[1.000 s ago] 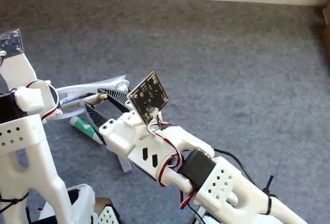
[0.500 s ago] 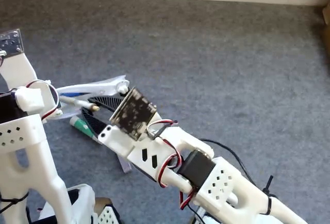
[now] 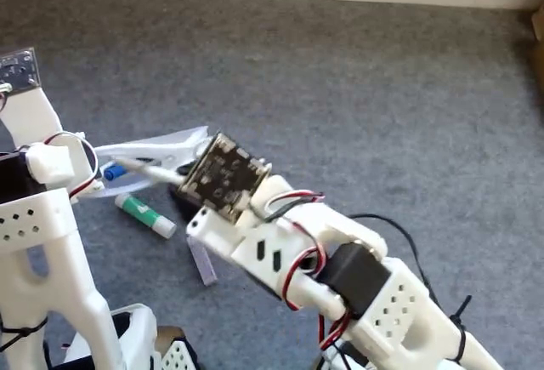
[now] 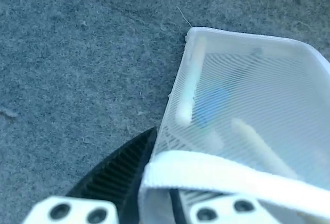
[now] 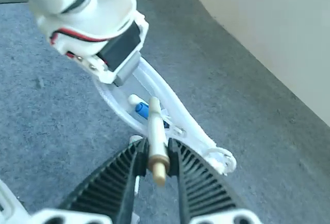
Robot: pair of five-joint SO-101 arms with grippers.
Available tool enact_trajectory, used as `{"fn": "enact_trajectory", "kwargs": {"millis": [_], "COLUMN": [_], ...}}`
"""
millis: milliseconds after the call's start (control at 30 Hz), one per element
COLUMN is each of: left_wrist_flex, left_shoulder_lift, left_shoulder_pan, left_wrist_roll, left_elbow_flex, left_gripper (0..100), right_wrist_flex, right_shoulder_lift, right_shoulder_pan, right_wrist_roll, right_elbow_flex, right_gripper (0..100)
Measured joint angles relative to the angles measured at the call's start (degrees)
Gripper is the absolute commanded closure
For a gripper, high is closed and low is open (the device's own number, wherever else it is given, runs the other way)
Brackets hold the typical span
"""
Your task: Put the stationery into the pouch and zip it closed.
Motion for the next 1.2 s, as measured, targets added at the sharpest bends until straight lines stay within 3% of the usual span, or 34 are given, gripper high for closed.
{"fn": "enact_trajectory", "kwargs": {"millis": [200,433,900,1200], "left_wrist_flex": [0.0,-0.3,-0.3,-0.3], "left_shoulder_lift": [0.0,0.0,0.0,0.0], "left_shoulder_pan": [0.0,0.0,0.0,0.0], "left_wrist_roll": [0.0,0.0,0.0,0.0], "left_elbow_flex": [0.0,0.0,0.0,0.0], "left_gripper": [99,99,99,99], "right_wrist_flex": [1.0,-0.3,-1.2,-0.4], "right_shoulder_lift": [0.0,0.0,0.0,0.0], "right_shoulder_pan": [1.5,-2.2,-13.7,-14.4], "right_wrist_roll": [0.0,0.0,0.0,0.0], "right_elbow_flex": [-1.0,-1.0,-1.0,-1.0], "right_gripper": [99.0,84.1,83.9,83.9]}}
